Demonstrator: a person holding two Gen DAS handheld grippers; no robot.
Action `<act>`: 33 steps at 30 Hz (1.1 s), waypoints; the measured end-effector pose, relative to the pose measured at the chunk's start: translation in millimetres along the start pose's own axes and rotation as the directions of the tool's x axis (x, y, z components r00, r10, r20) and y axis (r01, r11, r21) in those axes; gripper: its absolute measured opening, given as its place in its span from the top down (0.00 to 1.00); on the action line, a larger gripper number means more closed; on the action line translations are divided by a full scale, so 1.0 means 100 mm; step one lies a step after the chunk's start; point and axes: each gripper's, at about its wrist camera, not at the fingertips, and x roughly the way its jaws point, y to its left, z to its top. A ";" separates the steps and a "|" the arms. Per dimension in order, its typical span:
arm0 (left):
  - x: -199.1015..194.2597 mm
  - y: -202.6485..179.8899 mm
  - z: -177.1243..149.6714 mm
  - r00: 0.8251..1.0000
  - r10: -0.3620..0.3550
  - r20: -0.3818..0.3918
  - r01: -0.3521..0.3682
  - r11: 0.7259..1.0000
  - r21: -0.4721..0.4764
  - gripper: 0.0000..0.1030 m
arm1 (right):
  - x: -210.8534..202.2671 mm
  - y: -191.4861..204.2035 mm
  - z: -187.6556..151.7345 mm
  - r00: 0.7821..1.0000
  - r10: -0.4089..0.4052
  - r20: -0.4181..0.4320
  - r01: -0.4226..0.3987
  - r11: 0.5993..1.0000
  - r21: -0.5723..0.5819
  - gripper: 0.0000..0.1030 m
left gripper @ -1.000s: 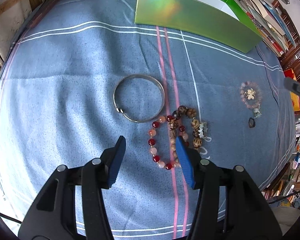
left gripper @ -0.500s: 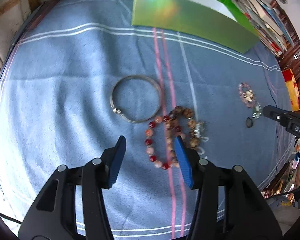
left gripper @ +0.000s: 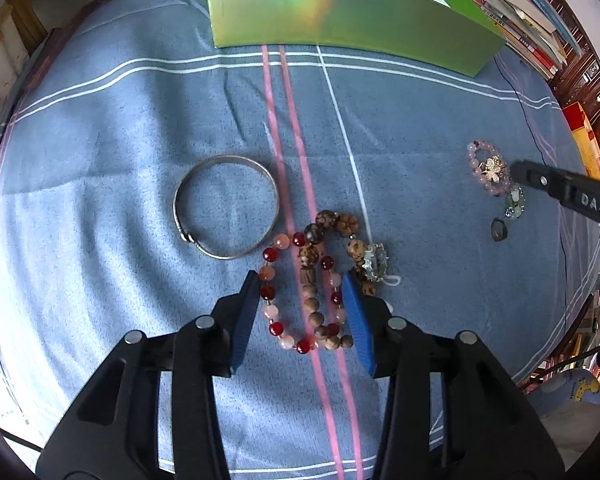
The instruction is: Organize jewelry
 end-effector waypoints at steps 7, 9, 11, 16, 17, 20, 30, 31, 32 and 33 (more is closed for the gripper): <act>0.06 -0.13 0.11 0.999 0.045 0.019 -0.046 0.998 0.032 0.60 | 0.18 0.19 0.08 0.998 -0.058 0.005 0.058 0.991 -0.122 0.79; 0.06 -0.14 0.14 0.997 0.075 0.033 -0.077 0.996 0.034 0.83 | 0.18 0.23 0.06 0.999 -0.042 0.004 0.042 0.990 -0.134 0.91; 0.06 -0.10 0.15 0.998 0.060 0.030 -0.060 0.998 0.014 0.86 | 0.17 0.25 0.04 1.000 -0.014 -0.003 0.013 0.992 -0.128 0.92; -0.12 0.01 0.18 0.997 0.011 0.081 -0.009 1.000 -0.026 0.92 | -0.06 0.27 0.00 0.999 0.026 0.034 -0.022 0.993 -0.119 0.92; -0.17 0.02 0.20 0.996 0.006 0.091 -0.003 1.000 -0.028 0.92 | -0.12 0.26 0.00 0.998 0.035 0.044 -0.030 0.993 -0.117 0.92; -0.32 0.02 0.22 0.993 -0.020 0.118 0.024 0.999 -0.027 0.92 | -0.35 0.26 0.00 0.994 0.067 0.085 -0.058 0.992 -0.112 0.92; -0.94 -0.21 0.20 0.969 -0.079 0.234 0.067 0.996 0.059 0.92 | -1.02 0.29 0.07 0.964 0.157 0.217 -0.133 0.983 -0.123 0.92; -0.98 -0.22 0.20 0.967 -0.083 0.242 0.069 0.996 0.064 0.92 | -1.04 0.29 0.08 0.963 0.155 0.221 -0.130 0.984 -0.125 0.92; -1.00 -0.23 0.21 0.966 -0.082 0.246 0.069 0.996 0.064 0.92 | -1.04 0.29 0.08 0.963 0.151 0.222 -0.126 0.984 -0.124 0.92; -1.03 -0.23 0.21 0.964 -0.084 0.250 0.070 0.995 0.064 0.92 | -1.05 0.29 0.07 0.963 0.150 0.222 -0.126 0.985 -0.120 0.92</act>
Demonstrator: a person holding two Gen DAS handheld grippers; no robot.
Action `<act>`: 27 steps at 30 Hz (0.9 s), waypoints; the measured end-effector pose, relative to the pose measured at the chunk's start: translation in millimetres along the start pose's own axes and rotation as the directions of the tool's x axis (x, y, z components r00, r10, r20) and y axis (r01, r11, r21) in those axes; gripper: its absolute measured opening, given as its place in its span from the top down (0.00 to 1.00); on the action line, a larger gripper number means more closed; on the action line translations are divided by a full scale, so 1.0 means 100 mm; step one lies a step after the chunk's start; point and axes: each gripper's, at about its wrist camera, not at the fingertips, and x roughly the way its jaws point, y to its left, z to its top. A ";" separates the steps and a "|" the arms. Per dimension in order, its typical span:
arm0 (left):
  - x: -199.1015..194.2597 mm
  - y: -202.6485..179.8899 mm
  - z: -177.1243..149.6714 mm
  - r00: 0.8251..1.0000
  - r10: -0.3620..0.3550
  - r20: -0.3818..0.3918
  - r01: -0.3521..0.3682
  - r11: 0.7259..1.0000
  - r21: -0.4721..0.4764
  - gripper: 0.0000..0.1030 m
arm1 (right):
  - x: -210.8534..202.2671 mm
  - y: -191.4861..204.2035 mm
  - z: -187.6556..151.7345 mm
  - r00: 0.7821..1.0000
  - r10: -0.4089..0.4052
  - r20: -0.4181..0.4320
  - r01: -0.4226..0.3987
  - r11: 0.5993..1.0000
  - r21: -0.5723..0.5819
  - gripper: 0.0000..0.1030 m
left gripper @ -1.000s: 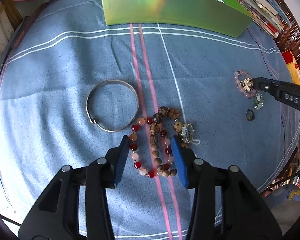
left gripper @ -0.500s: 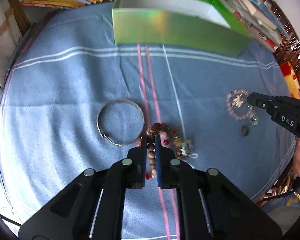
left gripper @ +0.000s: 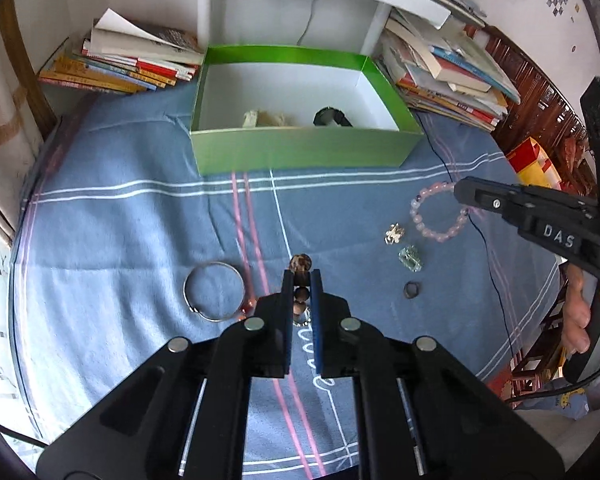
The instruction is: Organize jewelry
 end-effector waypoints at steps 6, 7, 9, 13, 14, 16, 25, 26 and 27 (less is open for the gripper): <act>0.05 0.07 -0.03 1.000 -0.008 -0.023 0.008 1.000 -0.012 0.92 | 0.12 -0.04 -0.09 0.999 -0.005 -0.047 0.006 1.000 0.009 0.92; 0.04 0.08 -0.04 1.000 -0.018 -0.021 0.018 1.000 -0.014 0.92 | 0.13 -0.03 -0.10 0.999 -0.001 -0.048 0.001 1.000 0.011 0.92; 0.03 0.11 -0.05 1.000 -0.016 -0.021 0.016 1.000 -0.012 0.92 | 0.15 -0.03 -0.12 0.998 -0.004 -0.055 0.005 1.000 0.007 0.92; 0.07 0.21 -0.07 0.999 -0.007 -0.038 0.006 0.999 -0.033 0.92 | 0.17 -0.03 -0.12 0.998 -0.005 -0.059 0.005 1.000 0.013 0.92; 0.07 0.23 -0.06 0.999 -0.009 -0.037 0.007 0.999 -0.037 0.92 | 0.17 -0.03 -0.11 0.998 -0.005 -0.057 0.005 1.000 0.010 0.92; 0.04 0.25 -0.01 1.000 -0.005 -0.028 0.004 0.999 -0.038 0.92 | 0.15 -0.02 -0.07 0.999 -0.007 -0.047 0.007 1.000 0.006 0.92; -0.26 0.12 0.67 0.993 -0.020 0.114 0.019 1.000 0.008 0.92 | -0.15 0.00 0.48 0.996 -0.017 0.093 0.018 1.000 -0.015 0.92; -0.27 0.11 0.78 0.991 -0.024 0.129 0.023 1.000 0.010 0.92 | -0.17 -0.01 0.59 0.993 -0.021 0.115 0.023 1.000 -0.016 0.92; -0.28 0.10 0.87 0.990 -0.023 0.141 0.022 1.000 0.009 0.92 | -0.17 -0.03 0.68 0.991 -0.026 0.132 0.028 1.000 -0.014 0.92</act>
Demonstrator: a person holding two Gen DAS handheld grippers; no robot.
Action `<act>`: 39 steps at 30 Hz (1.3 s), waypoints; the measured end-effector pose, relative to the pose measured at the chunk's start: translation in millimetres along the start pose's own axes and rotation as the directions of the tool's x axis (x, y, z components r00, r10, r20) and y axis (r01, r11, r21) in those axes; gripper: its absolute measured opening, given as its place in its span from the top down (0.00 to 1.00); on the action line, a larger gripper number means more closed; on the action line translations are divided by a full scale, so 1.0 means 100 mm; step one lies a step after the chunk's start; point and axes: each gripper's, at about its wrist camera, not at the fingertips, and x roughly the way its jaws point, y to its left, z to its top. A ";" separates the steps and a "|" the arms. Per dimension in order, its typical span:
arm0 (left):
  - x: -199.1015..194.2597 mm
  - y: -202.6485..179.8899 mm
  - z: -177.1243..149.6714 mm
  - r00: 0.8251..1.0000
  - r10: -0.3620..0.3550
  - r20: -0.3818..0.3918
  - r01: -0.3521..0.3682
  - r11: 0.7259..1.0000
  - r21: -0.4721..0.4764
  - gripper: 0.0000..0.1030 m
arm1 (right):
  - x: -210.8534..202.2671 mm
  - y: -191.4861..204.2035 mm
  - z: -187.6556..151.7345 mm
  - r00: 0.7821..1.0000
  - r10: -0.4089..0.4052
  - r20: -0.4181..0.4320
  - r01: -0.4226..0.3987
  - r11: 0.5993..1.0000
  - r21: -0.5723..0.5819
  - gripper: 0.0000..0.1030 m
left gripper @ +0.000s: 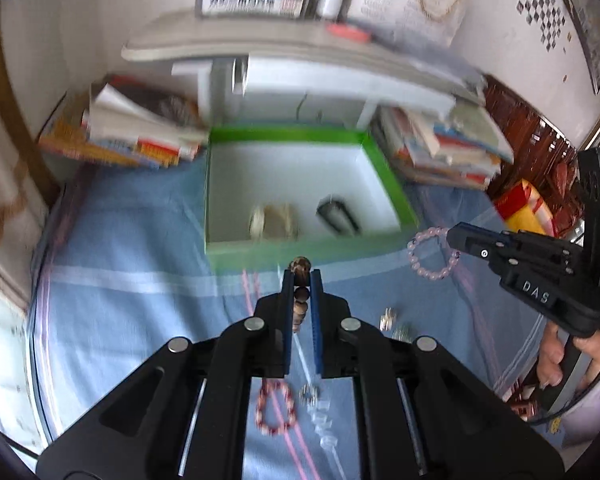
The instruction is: Organize jewelry
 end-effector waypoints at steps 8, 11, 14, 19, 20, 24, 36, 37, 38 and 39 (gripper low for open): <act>0.47 0.16 0.57 1.000 0.027 0.013 -0.027 0.999 -0.021 0.92 | 0.41 -0.24 0.45 0.997 -0.063 0.047 0.061 0.997 0.036 0.92; 0.74 0.27 0.64 0.998 0.058 -0.020 -0.058 0.998 -0.028 0.92 | 0.68 -0.31 0.46 0.995 -0.097 0.009 0.097 0.995 0.038 0.92; 1.00 0.40 0.66 0.995 0.075 -0.062 -0.078 0.996 -0.047 0.92 | 0.95 -0.39 0.42 0.993 -0.116 -0.039 0.118 0.992 0.049 0.92; 1.27 0.52 0.61 0.988 0.095 -0.118 -0.101 0.994 -0.051 0.89 | 1.20 -0.47 0.34 0.984 -0.143 -0.107 0.150 0.987 0.061 0.82; 1.28 0.54 0.60 0.987 0.104 -0.123 -0.111 0.993 -0.049 0.82 | 1.19 -0.48 0.33 0.984 -0.141 -0.109 0.148 0.987 0.066 0.67; 1.18 0.54 0.49 0.982 0.151 -0.110 -0.155 0.988 -0.028 0.63 | 0.97 -0.47 0.26 0.988 -0.132 -0.075 0.138 0.987 0.085 0.51; 0.69 0.54 -0.86 0.945 0.209 -0.252 -0.214 0.977 0.008 0.51 | 0.73 -0.51 -0.81 0.960 -0.134 -0.245 0.166 0.979 0.115 0.48; 0.69 0.55 -0.98 0.942 0.193 -0.274 -0.204 0.979 -0.008 0.51 | 0.76 -0.51 -0.91 0.956 -0.124 -0.266 0.161 0.979 0.122 0.48; 0.68 0.55 -1.06 0.940 0.181 -0.289 -0.195 0.981 -0.021 0.51 | 0.78 -0.51 -0.96 0.953 -0.120 -0.278 0.159 0.979 0.125 0.48; 0.67 0.55 -1.18 0.937 0.165 -0.308 -0.186 0.982 -0.040 0.51 | 0.80 -0.49 -1.01 0.951 -0.111 -0.289 0.154 0.980 0.128 0.48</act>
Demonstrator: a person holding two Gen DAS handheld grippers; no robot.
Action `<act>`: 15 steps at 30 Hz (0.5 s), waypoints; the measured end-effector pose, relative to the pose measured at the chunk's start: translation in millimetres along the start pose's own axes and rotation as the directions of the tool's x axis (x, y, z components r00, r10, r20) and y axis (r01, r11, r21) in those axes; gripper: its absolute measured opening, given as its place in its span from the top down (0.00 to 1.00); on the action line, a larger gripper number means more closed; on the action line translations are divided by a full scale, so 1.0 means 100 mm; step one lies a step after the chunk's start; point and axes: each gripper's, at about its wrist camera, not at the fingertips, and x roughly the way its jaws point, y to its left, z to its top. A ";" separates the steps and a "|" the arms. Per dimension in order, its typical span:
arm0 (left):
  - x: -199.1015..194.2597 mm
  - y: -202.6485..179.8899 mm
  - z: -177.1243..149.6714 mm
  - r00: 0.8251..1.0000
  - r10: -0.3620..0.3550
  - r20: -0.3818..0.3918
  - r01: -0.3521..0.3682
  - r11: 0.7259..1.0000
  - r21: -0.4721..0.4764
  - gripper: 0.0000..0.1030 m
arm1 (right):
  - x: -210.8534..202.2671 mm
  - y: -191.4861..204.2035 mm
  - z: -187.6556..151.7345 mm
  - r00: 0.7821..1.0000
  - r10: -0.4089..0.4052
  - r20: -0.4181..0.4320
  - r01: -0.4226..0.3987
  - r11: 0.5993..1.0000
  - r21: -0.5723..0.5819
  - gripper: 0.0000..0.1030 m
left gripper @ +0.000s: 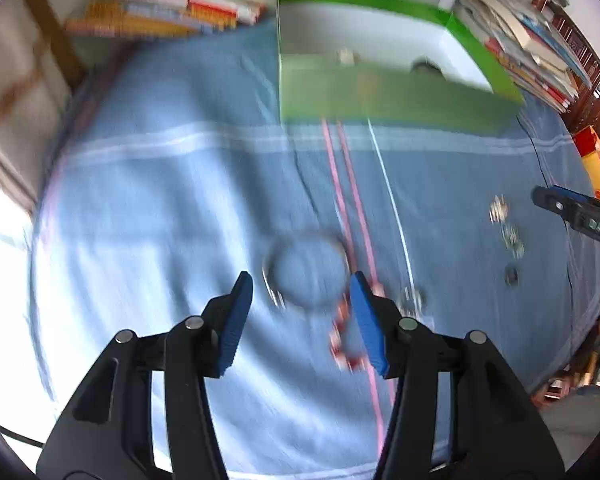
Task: Organize jewelry
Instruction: 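Grasp the green charm cluster with the right gripper while the left grips the red bead bracelet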
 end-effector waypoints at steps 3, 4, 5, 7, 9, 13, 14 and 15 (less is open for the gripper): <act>0.06 -0.03 -0.17 0.999 -0.007 -0.035 0.007 1.000 0.004 0.51 | 0.02 0.11 -0.08 1.000 0.017 -0.022 -0.018 0.999 -0.038 0.48; 0.06 -0.04 -0.20 0.999 -0.002 -0.041 0.003 1.000 0.014 0.51 | 0.03 0.18 -0.11 0.999 0.017 -0.032 -0.019 0.998 -0.068 0.48; 0.06 -0.05 -0.23 0.999 -0.002 -0.041 0.003 1.000 0.019 0.51 | 0.04 0.23 -0.14 0.999 0.018 -0.042 -0.021 0.996 -0.091 0.48; 0.06 -0.05 -0.28 0.999 -0.004 -0.039 0.005 1.000 0.023 0.51 | 0.09 0.34 -0.20 0.998 0.007 -0.065 -0.015 0.991 -0.132 0.48; 0.07 -0.04 -0.31 0.999 -0.013 -0.040 0.014 1.000 0.016 0.51 | 0.15 0.40 -0.27 0.997 -0.016 -0.082 0.003 0.988 -0.156 0.48; 0.12 -0.02 -0.36 0.998 -0.044 -0.053 0.044 0.999 -0.009 0.51 | 0.23 0.46 -0.35 0.995 -0.028 -0.098 0.011 0.984 -0.175 0.48; 0.15 -0.04 -0.36 0.997 -0.043 -0.057 0.043 0.999 -0.006 0.53 | 0.24 0.47 -0.36 0.995 -0.030 -0.097 0.012 0.984 -0.180 0.50; 0.16 -0.05 -0.37 0.997 -0.042 -0.060 0.042 0.999 -0.001 0.57 | 0.24 0.47 -0.37 0.995 -0.032 -0.096 0.013 0.983 -0.184 0.51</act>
